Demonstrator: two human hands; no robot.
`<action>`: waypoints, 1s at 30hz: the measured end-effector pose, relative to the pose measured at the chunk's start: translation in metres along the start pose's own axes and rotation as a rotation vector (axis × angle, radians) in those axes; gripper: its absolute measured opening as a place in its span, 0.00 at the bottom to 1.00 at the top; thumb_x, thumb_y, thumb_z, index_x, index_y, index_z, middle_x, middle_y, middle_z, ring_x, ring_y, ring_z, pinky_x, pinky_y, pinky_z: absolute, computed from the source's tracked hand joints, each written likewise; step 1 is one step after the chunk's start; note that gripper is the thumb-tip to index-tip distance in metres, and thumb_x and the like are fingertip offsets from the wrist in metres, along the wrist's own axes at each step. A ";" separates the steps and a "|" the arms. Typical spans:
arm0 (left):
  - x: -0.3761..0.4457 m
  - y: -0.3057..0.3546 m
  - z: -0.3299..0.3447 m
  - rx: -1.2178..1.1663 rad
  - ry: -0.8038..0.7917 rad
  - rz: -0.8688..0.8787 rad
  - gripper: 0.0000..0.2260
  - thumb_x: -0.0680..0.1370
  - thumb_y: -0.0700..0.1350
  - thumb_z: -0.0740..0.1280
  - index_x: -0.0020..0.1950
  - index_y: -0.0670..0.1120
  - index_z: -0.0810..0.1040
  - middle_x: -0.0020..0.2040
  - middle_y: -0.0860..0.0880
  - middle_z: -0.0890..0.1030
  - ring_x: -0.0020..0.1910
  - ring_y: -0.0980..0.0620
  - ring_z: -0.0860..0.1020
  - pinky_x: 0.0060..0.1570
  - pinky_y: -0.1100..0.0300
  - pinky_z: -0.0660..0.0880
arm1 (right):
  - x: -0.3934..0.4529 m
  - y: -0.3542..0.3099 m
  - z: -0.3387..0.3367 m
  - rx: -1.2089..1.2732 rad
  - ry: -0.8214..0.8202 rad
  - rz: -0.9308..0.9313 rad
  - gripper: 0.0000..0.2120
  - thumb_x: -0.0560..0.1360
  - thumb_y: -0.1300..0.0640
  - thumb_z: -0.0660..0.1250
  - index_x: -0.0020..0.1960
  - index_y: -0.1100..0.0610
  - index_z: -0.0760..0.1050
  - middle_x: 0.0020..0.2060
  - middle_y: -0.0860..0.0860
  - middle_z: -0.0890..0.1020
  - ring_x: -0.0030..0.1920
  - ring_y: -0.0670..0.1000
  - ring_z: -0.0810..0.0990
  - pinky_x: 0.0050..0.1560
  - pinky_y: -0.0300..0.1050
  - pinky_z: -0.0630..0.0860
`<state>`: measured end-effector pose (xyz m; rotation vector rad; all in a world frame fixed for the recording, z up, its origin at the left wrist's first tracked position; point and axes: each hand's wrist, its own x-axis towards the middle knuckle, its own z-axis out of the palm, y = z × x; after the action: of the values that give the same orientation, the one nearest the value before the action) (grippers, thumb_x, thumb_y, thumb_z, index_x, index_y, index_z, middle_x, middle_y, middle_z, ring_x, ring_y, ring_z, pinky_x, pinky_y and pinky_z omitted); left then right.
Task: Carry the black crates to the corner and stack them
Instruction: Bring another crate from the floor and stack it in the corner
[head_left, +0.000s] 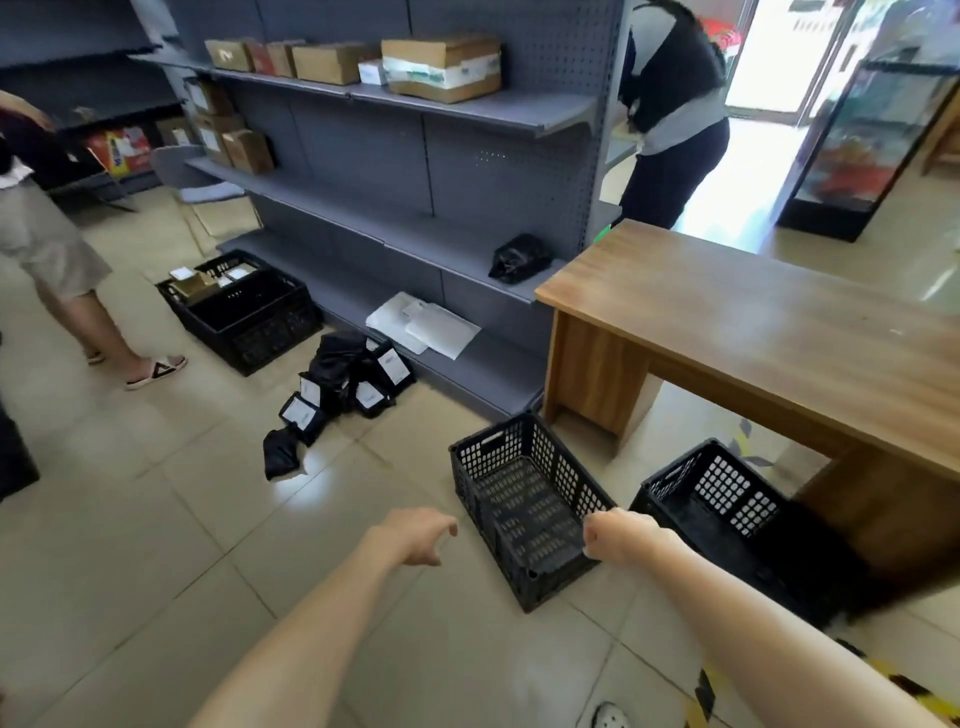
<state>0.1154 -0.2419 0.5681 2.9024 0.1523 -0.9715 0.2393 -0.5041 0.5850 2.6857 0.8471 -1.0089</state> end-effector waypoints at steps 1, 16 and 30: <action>0.014 0.006 -0.005 0.011 -0.017 0.014 0.24 0.76 0.51 0.69 0.71 0.53 0.68 0.67 0.48 0.74 0.65 0.46 0.74 0.56 0.51 0.73 | 0.004 0.016 0.000 -0.019 -0.026 0.029 0.15 0.77 0.50 0.60 0.61 0.52 0.75 0.60 0.53 0.79 0.59 0.57 0.78 0.57 0.50 0.75; 0.203 0.096 -0.153 -0.085 0.002 0.007 0.18 0.77 0.50 0.65 0.67 0.53 0.71 0.64 0.50 0.77 0.61 0.47 0.76 0.53 0.52 0.73 | 0.142 0.210 -0.128 0.018 0.031 0.032 0.14 0.80 0.50 0.59 0.62 0.53 0.74 0.58 0.54 0.79 0.53 0.54 0.78 0.53 0.48 0.75; 0.281 0.007 -0.142 -0.025 -0.195 -0.132 0.18 0.78 0.45 0.66 0.69 0.49 0.70 0.66 0.44 0.74 0.64 0.45 0.74 0.58 0.53 0.71 | 0.266 0.175 -0.151 0.036 -0.174 -0.052 0.15 0.77 0.51 0.58 0.59 0.54 0.77 0.56 0.53 0.80 0.55 0.56 0.79 0.52 0.48 0.75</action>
<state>0.4236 -0.2143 0.5121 2.7841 0.3435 -1.2568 0.5843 -0.4799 0.5188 2.5697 0.8760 -1.2590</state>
